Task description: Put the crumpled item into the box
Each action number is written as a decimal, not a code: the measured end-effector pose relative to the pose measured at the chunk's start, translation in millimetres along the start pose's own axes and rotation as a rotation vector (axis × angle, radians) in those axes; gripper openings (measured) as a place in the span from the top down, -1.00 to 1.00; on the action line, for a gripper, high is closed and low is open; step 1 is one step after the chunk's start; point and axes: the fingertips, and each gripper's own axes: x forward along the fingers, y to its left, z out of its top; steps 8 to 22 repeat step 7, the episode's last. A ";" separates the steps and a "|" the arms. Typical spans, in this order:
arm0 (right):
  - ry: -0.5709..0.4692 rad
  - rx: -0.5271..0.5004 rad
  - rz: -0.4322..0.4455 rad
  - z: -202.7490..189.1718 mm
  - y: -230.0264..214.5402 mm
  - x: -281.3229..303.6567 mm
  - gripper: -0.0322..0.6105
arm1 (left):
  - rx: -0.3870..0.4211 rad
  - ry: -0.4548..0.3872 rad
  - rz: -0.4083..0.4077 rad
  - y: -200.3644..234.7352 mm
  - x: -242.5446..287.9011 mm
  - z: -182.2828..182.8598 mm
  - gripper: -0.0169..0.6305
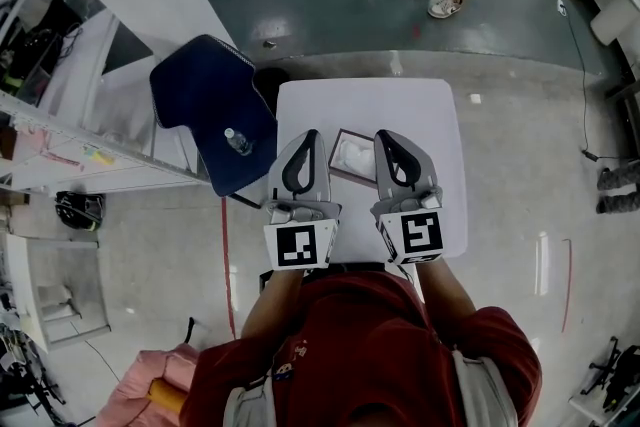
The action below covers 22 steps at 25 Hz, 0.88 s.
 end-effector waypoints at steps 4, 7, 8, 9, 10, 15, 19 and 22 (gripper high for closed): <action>0.003 0.001 0.004 -2.1 0.5 3.1 0.89 | -0.007 -0.001 -0.002 1.0 2.4 -1.2 0.94; 0.007 0.002 0.007 -2.6 0.7 4.7 0.89 | -0.008 0.002 -0.006 1.4 4.3 -1.8 0.94; 0.007 0.002 0.007 -2.6 0.7 4.7 0.89 | -0.008 0.002 -0.006 1.4 4.3 -1.8 0.94; 0.007 0.002 0.007 -2.6 0.7 4.7 0.89 | -0.008 0.002 -0.006 1.4 4.3 -1.8 0.94; 0.007 0.002 0.007 -2.6 0.7 4.7 0.89 | -0.008 0.002 -0.006 1.4 4.3 -1.8 0.94; 0.007 0.002 0.007 -2.6 0.7 4.7 0.89 | -0.008 0.002 -0.006 1.4 4.3 -1.8 0.94; 0.007 0.002 0.007 -2.6 0.7 4.7 0.89 | -0.008 0.002 -0.006 1.4 4.3 -1.8 0.94; 0.007 0.002 0.007 -2.6 0.7 4.7 0.89 | -0.008 0.002 -0.006 1.4 4.3 -1.8 0.94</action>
